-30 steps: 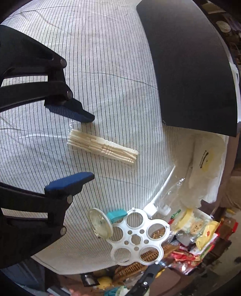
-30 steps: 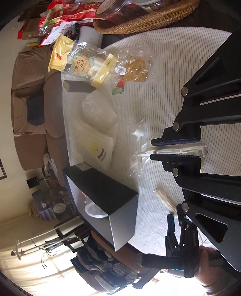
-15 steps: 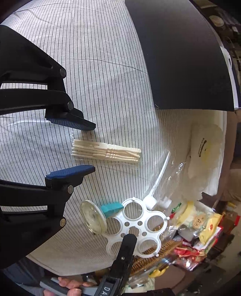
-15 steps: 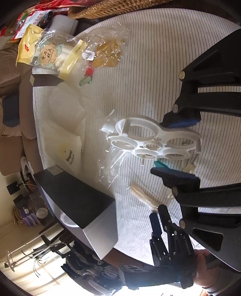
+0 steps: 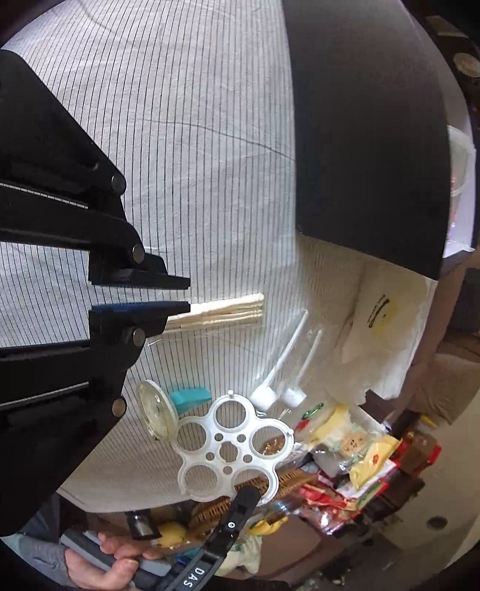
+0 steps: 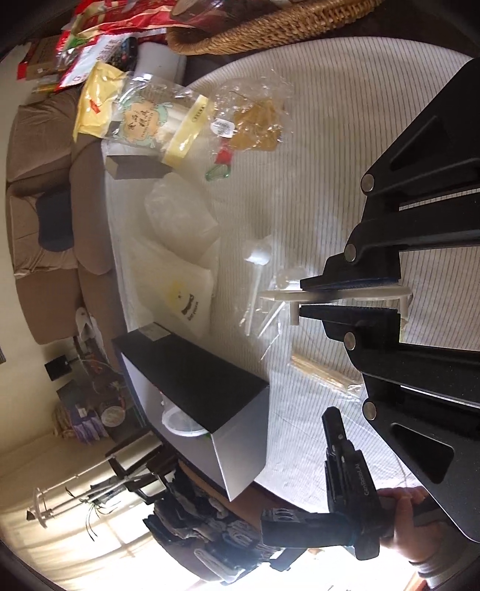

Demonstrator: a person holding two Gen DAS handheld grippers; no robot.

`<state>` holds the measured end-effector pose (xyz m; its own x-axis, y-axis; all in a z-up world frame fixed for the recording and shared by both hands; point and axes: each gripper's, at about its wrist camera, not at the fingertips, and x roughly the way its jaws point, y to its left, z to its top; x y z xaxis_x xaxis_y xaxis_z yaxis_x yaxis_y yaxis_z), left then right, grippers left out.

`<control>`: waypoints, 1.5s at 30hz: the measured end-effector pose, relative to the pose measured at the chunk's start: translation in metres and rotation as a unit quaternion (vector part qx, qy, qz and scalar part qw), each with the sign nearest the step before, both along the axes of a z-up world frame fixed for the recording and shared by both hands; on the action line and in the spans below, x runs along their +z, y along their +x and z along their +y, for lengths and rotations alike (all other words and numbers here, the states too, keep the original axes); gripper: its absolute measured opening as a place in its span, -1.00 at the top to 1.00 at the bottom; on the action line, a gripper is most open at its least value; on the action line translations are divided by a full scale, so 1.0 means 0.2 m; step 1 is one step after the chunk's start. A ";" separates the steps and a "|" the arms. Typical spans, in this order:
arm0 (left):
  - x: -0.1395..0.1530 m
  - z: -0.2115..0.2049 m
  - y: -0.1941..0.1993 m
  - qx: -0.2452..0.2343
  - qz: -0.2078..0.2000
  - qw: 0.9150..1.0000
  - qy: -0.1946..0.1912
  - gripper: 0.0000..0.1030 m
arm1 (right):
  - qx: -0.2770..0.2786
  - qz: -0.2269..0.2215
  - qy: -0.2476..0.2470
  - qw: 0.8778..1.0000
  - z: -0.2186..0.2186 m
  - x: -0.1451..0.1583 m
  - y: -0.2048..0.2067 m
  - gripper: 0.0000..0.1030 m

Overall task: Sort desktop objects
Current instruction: 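Grasp the bagged wooden sticks with the left tool while the right tool holds the white ring mold, then lower the wooden sticks onto the purple plate and open the left tool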

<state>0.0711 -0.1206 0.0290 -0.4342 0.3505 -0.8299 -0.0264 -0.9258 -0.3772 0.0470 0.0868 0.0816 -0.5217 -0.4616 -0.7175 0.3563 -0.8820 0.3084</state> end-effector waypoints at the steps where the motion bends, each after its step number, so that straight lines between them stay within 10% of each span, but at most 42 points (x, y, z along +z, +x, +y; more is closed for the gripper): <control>1: -0.01 0.01 -0.01 0.002 -0.003 1.000 -0.002 0.30 | 0.000 -0.013 -0.003 1.000 0.00 -0.03 -0.01 0.80; 5: -0.01 0.10 -0.02 -0.010 0.012 1.000 -0.023 -0.08 | 0.008 -0.033 0.012 0.999 -0.05 -0.10 -0.01 0.18; 9: -0.06 0.26 -0.04 -0.035 0.018 0.993 -0.109 -0.04 | 0.011 -0.044 0.032 0.998 -0.09 -0.17 -0.02 0.14; 12: -0.07 0.34 -0.03 -0.050 0.029 0.987 -0.151 0.61 | 0.009 -0.053 0.035 0.998 -0.10 -0.21 -0.04 0.54; 17: -0.04 0.26 -0.03 -0.038 0.024 0.995 -0.092 0.79 | 0.014 -0.037 0.055 0.998 -0.13 -0.18 -0.03 0.90; 32: 0.52 -0.06 -0.02 -0.016 0.106 0.994 0.020 0.79 | 0.013 0.072 0.016 0.997 -0.09 0.24 0.06 0.90; 39: 0.88 -0.37 -0.44 0.003 0.111 0.994 0.014 0.78 | 0.057 0.110 0.017 0.992 -0.31 0.53 -0.10 0.90; 45: 0.92 -0.52 -1.05 -0.006 0.059 0.997 -0.039 0.78 | 0.091 0.132 0.020 0.987 -0.56 0.73 -0.37 0.90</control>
